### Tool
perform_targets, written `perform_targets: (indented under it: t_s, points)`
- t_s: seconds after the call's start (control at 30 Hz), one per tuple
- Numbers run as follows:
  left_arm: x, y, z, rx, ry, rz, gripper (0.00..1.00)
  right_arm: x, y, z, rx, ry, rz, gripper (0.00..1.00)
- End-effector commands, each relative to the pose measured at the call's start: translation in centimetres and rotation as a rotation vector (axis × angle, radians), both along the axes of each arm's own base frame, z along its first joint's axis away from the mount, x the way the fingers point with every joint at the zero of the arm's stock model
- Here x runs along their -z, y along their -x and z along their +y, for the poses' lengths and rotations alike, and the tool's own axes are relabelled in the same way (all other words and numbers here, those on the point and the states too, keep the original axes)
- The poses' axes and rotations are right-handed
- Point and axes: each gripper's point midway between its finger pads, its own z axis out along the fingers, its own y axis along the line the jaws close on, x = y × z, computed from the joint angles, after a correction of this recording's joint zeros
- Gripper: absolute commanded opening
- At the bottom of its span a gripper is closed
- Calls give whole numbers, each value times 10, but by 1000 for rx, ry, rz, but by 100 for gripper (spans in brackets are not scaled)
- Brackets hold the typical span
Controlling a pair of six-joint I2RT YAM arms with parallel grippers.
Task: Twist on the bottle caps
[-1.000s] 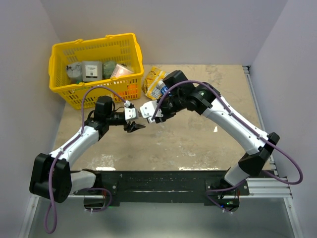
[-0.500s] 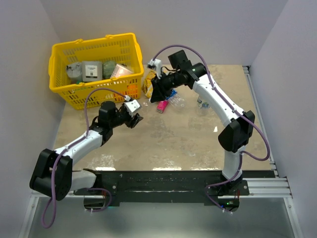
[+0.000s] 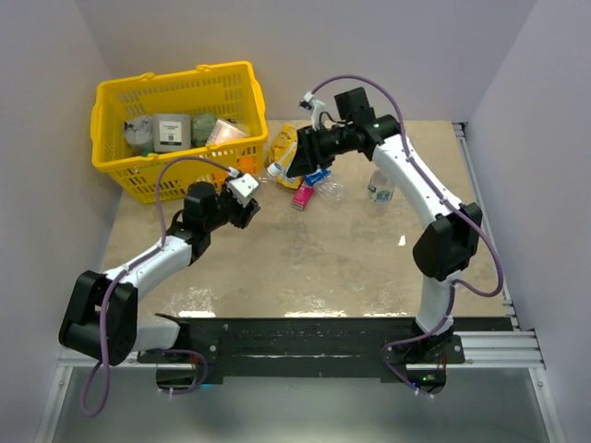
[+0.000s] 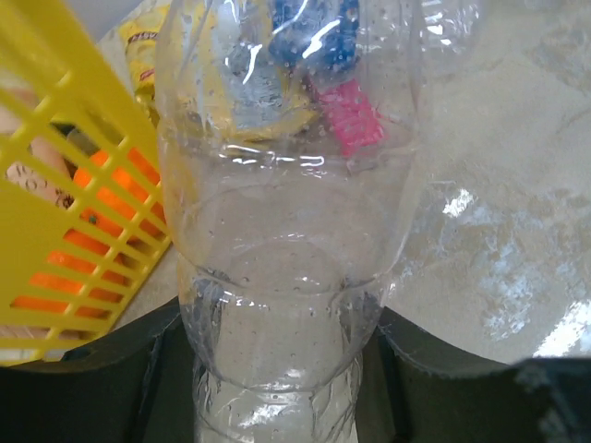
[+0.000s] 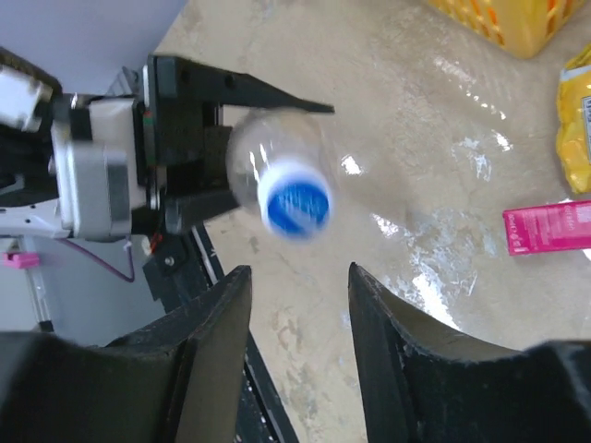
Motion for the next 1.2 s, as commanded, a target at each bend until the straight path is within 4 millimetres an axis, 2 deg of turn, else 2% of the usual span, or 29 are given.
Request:
perform_targets:
  t_s: [0.0,0.03,0.07,0.1,0.13,0.17,0.2,0.23,0.43,0.47,0.63,0.73,0.83,0.87,0.93,0.97,1.0,1.07,1.1,1.13,1.17]
  points:
    - [-11,-1,11,-73,271,176,0,-63,-11,-27,51,-166,-95,56]
    - [-19,0,7,-49,328,172,0,-78,-8,-31,65,-201,-127,63]
    - [-21,7,0,7,374,194,0,-89,-14,-27,61,-239,-203,68]
    - [-21,10,-1,1,417,225,0,-78,-13,-27,71,-247,-191,72]
    - [-27,9,-2,3,441,209,0,-85,-11,-22,80,-273,-195,80]
    - [-32,11,-5,26,463,205,0,-82,-13,-18,78,-272,-206,85]
    - [-37,12,-7,41,476,199,0,-84,-14,-13,70,-271,-217,88]
    - [-45,12,-9,57,486,180,0,-78,-12,-3,54,-266,-205,91]
    - [-71,21,-25,159,525,165,0,-94,-6,46,-5,-320,-301,94]
    - [-74,23,-28,175,531,167,0,-88,-8,52,-7,-312,-286,93]
    - [-83,32,-34,217,562,175,0,-88,-1,70,-40,-325,-302,90]
    - [-86,37,-36,244,564,171,0,-84,-2,74,-29,-310,-309,88]
    - [-88,40,-37,254,567,172,0,-82,-3,77,-36,-313,-314,74]
    - [-88,42,-37,259,567,176,0,-83,-4,77,-36,-316,-323,61]
    - [-89,43,-37,263,570,175,0,-80,-1,79,-56,-315,-328,45]
    - [-88,43,-37,263,570,179,0,-81,0,80,-66,-317,-333,33]
    - [-89,43,-37,263,568,175,11,-80,2,81,-76,-317,-339,27]
    - [-82,36,-32,200,558,189,52,-84,1,78,-83,-304,-395,18]
    - [-81,32,-29,181,535,174,99,-85,1,78,-84,-297,-414,17]
    - [-67,33,-25,144,504,228,100,-87,-4,75,-80,-278,-466,15]
    - [-61,26,-18,84,473,230,100,-81,-6,73,-80,-241,-474,12]
